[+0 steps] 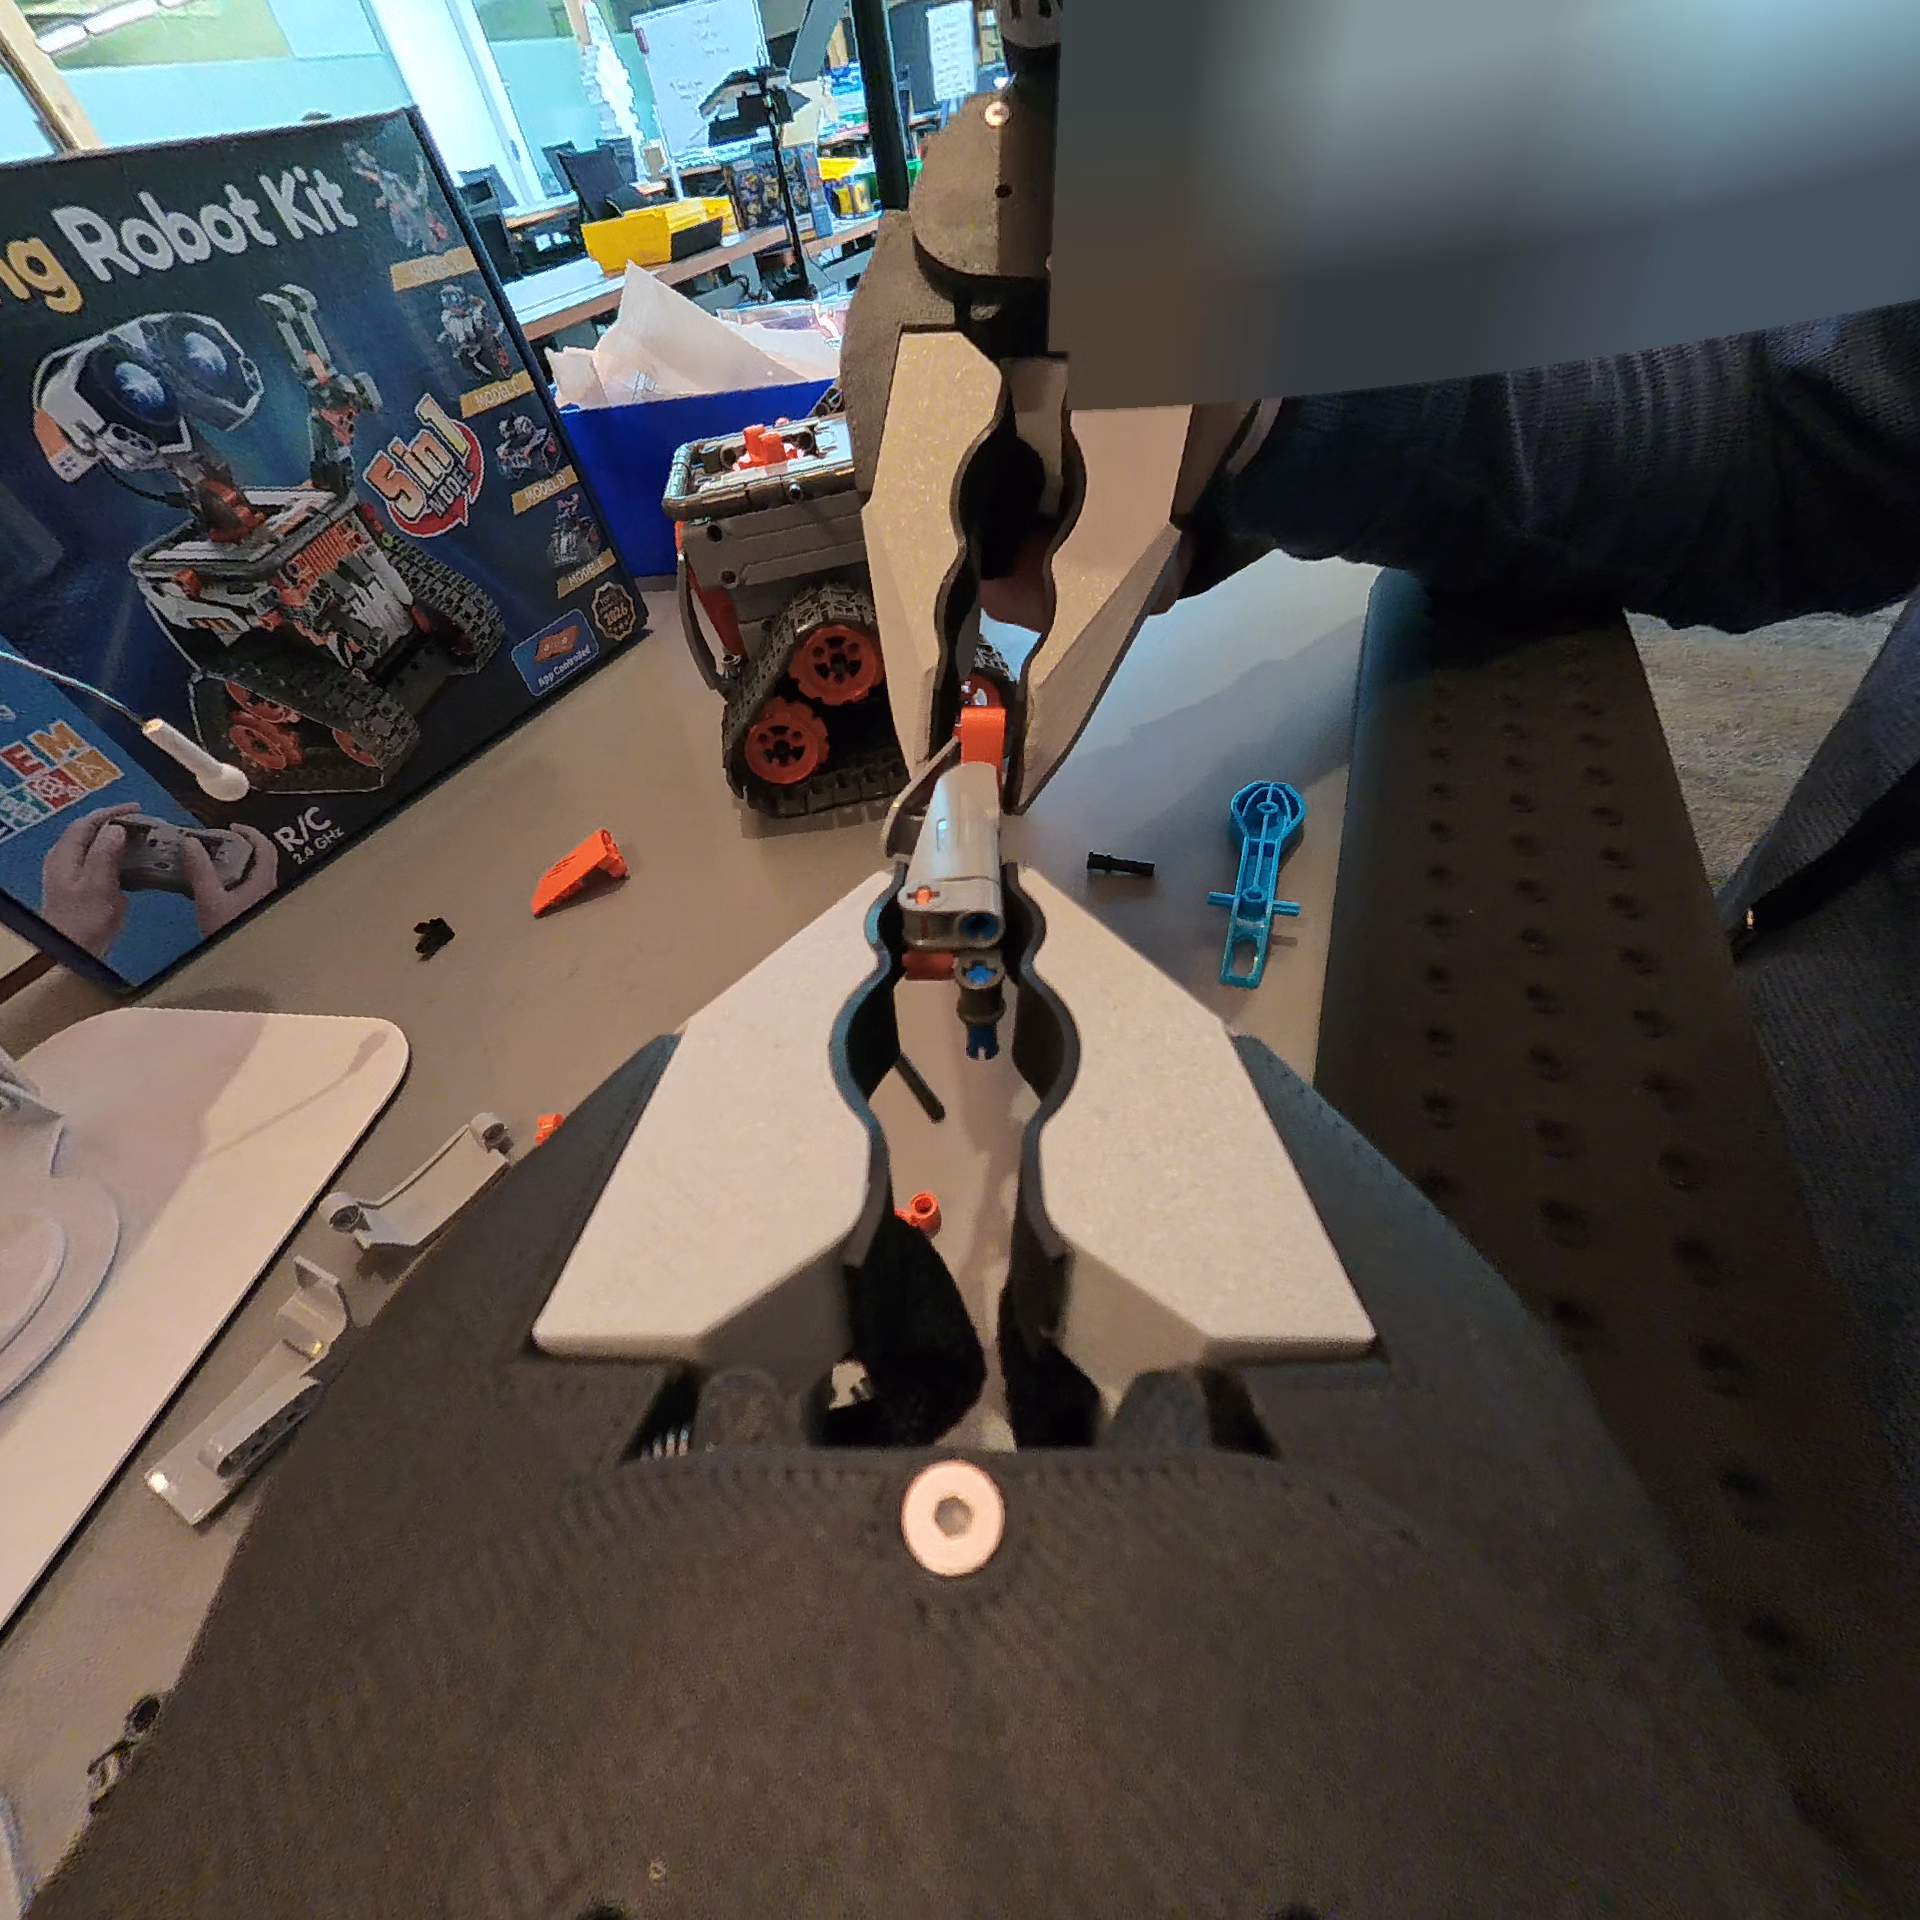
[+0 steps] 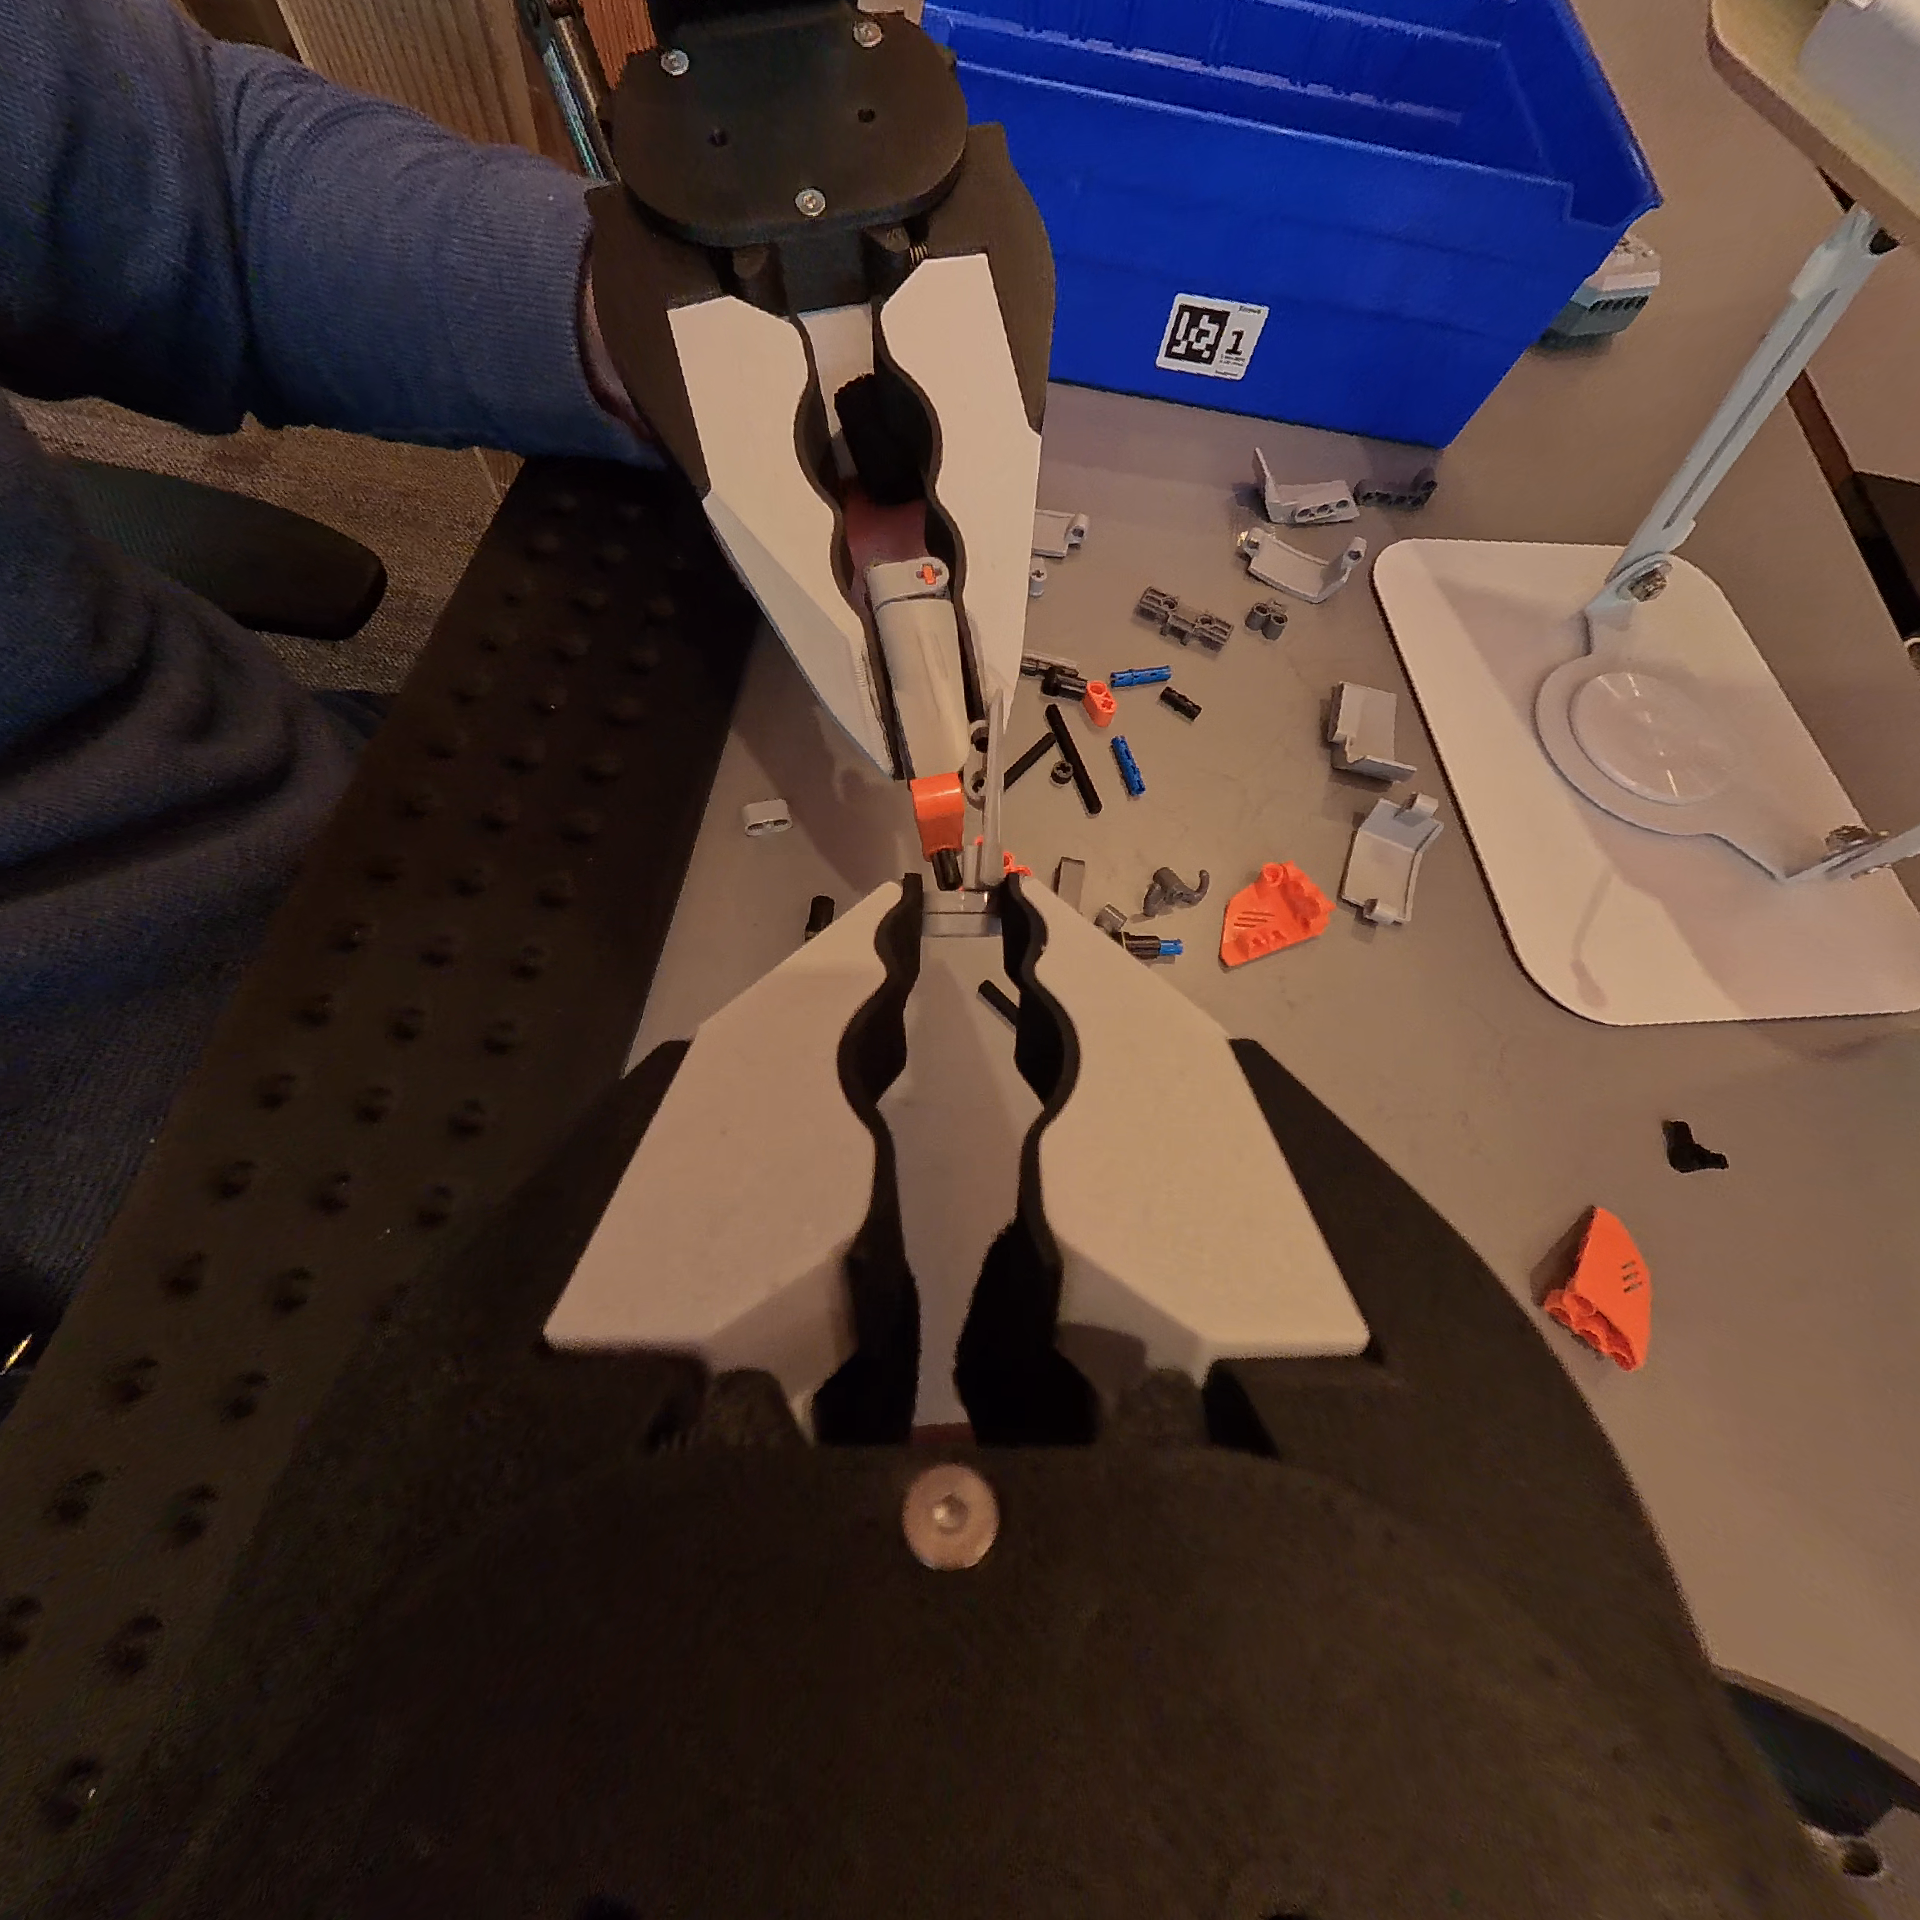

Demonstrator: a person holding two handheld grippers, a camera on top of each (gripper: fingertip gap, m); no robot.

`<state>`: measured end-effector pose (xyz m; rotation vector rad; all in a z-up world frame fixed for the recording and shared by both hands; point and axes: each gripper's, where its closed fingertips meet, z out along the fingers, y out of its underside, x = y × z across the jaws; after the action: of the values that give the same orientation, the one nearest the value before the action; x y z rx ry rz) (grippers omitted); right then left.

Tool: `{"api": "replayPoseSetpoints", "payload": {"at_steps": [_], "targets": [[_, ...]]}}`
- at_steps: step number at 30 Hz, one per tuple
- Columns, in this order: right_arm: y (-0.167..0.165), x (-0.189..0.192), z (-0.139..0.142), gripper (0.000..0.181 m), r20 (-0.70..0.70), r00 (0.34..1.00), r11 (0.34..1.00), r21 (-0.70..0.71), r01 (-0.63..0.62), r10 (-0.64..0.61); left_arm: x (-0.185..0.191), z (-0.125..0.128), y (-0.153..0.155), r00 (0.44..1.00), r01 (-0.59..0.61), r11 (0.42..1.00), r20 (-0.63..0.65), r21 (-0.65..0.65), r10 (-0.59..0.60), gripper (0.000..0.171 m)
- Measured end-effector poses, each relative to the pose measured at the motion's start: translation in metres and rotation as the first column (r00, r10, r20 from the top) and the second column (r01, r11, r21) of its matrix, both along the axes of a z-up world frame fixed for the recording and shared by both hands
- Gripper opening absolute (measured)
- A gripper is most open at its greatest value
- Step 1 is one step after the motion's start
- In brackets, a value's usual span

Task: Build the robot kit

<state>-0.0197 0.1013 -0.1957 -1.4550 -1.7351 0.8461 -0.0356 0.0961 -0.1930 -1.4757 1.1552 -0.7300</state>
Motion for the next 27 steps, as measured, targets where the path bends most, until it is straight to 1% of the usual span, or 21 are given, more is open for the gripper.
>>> {"api": "replayPoseSetpoints", "payload": {"at_steps": [5,8,12,19,24,27], "targets": [[-0.002,0.001,-0.001,0.012,0.009,1.0,1.0,-0.01,-0.012,0.012,0.0,-0.003,-0.001,0.999,0.003,1.0,-0.04,0.027,-0.002,0.014],[-0.003,0.001,-0.005,0.012,0.024,1.0,1.0,0.003,-0.014,0.014,0.001,-0.003,-0.003,0.999,0.008,1.0,-0.034,0.024,-0.008,0.014],[-0.003,0.001,-0.001,0.012,0.003,1.0,1.0,-0.005,-0.009,0.009,0.0,-0.002,-0.002,0.999,0.007,1.0,-0.034,0.024,-0.006,0.014],[-0.004,0.003,-0.005,0.012,0.035,0.999,1.0,0.014,-0.023,0.023,0.001,-0.008,-0.003,0.995,0.012,0.999,-0.096,0.052,-0.007,0.014],[-0.004,0.003,-0.01,0.012,0.061,0.998,0.999,0.039,-0.022,0.019,0.002,-0.01,-0.004,0.994,0.018,0.998,-0.105,0.056,-0.012,0.014],[-0.003,0.002,-0.01,0.012,0.053,0.999,0.999,0.036,-0.014,0.012,0.002,-0.01,-0.003,0.995,0.016,0.998,-0.094,0.053,-0.011,0.014]]}}
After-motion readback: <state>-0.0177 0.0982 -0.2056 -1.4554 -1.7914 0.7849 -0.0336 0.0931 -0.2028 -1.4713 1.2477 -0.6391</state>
